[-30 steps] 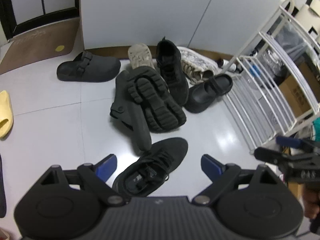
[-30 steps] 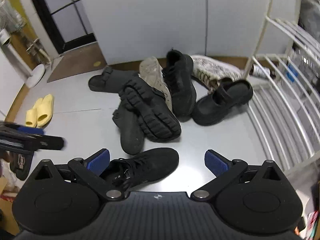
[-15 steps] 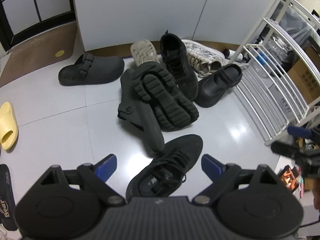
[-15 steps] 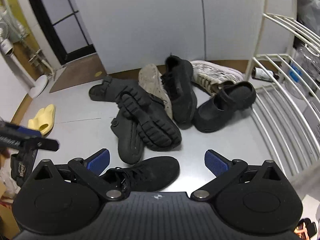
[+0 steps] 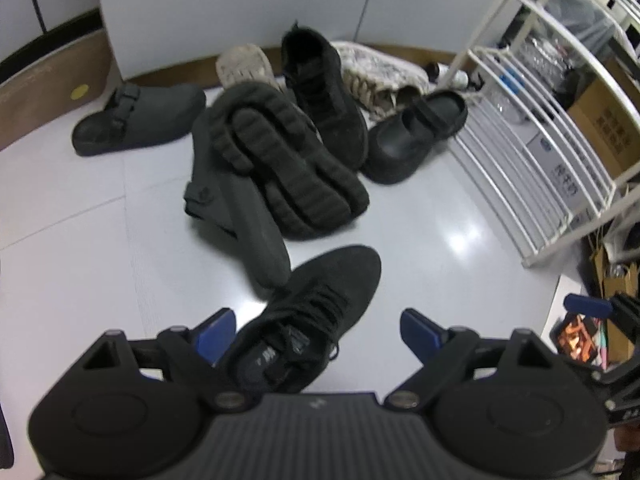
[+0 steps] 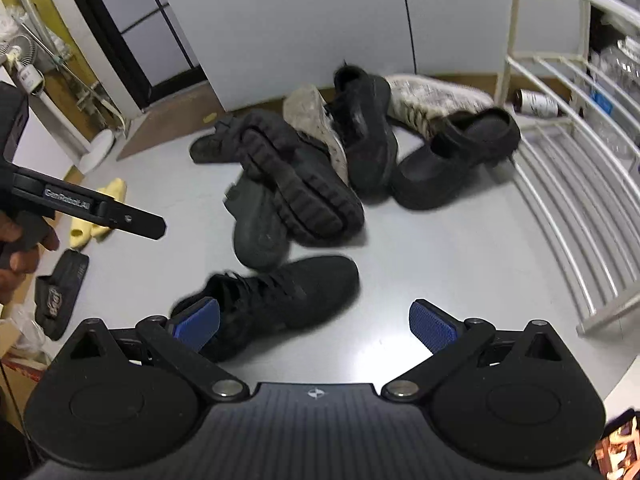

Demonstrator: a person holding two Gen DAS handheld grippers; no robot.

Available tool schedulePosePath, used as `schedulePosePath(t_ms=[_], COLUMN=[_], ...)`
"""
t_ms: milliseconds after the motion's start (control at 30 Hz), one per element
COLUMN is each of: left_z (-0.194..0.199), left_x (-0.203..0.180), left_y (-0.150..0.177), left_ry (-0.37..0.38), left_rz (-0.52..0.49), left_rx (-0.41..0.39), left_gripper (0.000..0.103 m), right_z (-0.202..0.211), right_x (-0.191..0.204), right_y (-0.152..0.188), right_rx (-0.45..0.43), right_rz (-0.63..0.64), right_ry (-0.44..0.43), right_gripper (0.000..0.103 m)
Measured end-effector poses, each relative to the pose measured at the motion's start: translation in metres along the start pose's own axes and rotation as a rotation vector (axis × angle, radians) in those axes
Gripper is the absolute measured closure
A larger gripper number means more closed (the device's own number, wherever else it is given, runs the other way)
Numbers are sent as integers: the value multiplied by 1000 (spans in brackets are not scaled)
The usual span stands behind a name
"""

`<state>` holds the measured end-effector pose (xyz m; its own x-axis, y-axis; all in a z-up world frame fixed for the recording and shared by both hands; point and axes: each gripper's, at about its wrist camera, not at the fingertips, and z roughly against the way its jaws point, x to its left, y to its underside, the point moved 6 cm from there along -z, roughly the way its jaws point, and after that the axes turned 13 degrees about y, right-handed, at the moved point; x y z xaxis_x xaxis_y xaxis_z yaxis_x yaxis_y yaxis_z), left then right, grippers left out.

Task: Organize scattered shoes
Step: 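Move the left tool toward the black lace-up sneaker, then close the left tool on the black lace-up sneaker's collar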

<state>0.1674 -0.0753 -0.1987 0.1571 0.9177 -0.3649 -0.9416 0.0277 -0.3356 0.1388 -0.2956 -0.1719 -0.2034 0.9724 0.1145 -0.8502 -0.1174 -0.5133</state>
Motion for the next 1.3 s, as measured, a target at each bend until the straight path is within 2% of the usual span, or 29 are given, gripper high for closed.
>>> schedulePosePath(t_ms=[133, 233, 367, 533, 633, 767, 933, 967, 1033, 1133, 1167, 1300], left_z=[-16, -31, -54, -82, -96, -108, -122, -125, -129, -135, -138, -143], left_x=[3, 7, 10, 16, 26, 36, 44, 46, 49, 51, 52, 64], left_y=[2, 2, 0, 0, 5, 13, 20, 22, 23, 24, 25, 29], left_ry=[23, 30, 43, 69, 77, 115, 159, 162, 179, 223, 215, 211], left_rz=[29, 47, 40, 58, 108, 162, 209, 217, 237, 236, 218, 259], left_rx=[18, 28, 49, 59, 60, 64, 54, 51, 44, 22, 28, 25], left_gripper=[14, 18, 19, 19, 19, 19, 26, 32, 36, 36, 36, 38], right_z=[-15, -18, -16, -25, -33, -38, -44, -45, -47, -47, -48, -48], right_x=[-17, -24, -21, -23, -27, -28, -26, -25, -25, -25, -25, -27], right_y=[20, 32, 39, 48, 54, 56, 62, 64, 68, 76, 79, 83], right_rx=[68, 108, 84, 109, 136, 156, 173, 175, 179, 195, 201, 202], right_rz=[-65, -121, -60, -43, -47, -64, -66, -65, -61, -52, -52, -47], right_ry=[4, -51, -55, -48, -22, -32, -22, -19, -15, -13, -9, 7], right_gripper=[0, 0, 0, 0, 0, 0, 0, 1, 3, 6, 6, 6])
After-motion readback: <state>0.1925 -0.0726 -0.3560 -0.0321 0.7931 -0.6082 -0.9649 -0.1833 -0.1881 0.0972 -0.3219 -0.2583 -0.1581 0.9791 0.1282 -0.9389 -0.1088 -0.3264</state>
